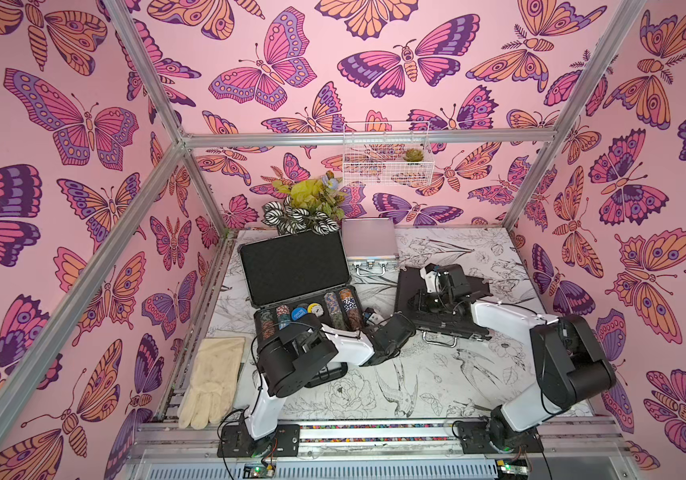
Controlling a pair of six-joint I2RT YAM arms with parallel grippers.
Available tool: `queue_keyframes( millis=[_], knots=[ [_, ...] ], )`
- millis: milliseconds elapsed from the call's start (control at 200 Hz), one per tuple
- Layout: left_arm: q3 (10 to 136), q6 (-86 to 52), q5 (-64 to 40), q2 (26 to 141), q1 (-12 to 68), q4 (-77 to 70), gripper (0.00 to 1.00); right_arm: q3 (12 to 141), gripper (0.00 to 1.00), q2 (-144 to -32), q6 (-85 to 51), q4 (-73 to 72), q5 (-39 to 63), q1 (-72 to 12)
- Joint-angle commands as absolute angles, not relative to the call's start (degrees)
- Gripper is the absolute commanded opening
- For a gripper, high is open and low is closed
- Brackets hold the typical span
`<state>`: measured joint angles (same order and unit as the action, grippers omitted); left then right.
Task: Close the poker set cases
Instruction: Fasten the fastener on the poker set case.
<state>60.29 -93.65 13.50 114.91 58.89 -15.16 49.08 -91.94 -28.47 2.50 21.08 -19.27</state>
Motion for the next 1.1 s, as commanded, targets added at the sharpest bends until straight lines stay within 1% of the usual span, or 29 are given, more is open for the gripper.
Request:
queue_keyframes(
  millis=[0, 85, 215, 381, 666, 801, 1097],
  knots=[
    [61.32, -94.73, 15.18, 119.29, 57.92, -16.87, 0.0, 44.24, 0.09, -96.8, -28.19, 17.45, 20.02, -19.87],
    [61.28, -94.93, 14.62, 119.07, 57.99, -16.83, 0.0, 43.69, 0.09, -96.93, -28.19, 17.13, 19.96, -19.92],
    [59.05, -93.61, 14.19, 114.95, 58.98, -16.66, 0.0, 43.76, 0.09, -97.25, -27.99, 17.4, 19.07, -19.8],
    [58.81, -93.76, 14.0, 111.28, 60.56, -12.75, 0.0, 45.16, 0.09, -98.52, -28.33, 17.49, 19.11, -19.69],
    [62.72, -95.24, 12.23, 115.07, 60.75, -12.96, 0.0, 44.5, 0.09, -97.22, -28.54, 18.28, 18.28, -19.74],
    [62.43, -94.98, 13.96, 115.45, 60.27, -12.99, 0.0, 43.9, 0.09, -96.38, -28.52, 18.45, 18.11, -19.71],
    [62.37, -96.56, 13.36, 118.01, 59.06, -15.43, 0.0, 43.08, 0.09, -95.71, -28.81, 18.28, 18.47, -19.97]
  ],
)
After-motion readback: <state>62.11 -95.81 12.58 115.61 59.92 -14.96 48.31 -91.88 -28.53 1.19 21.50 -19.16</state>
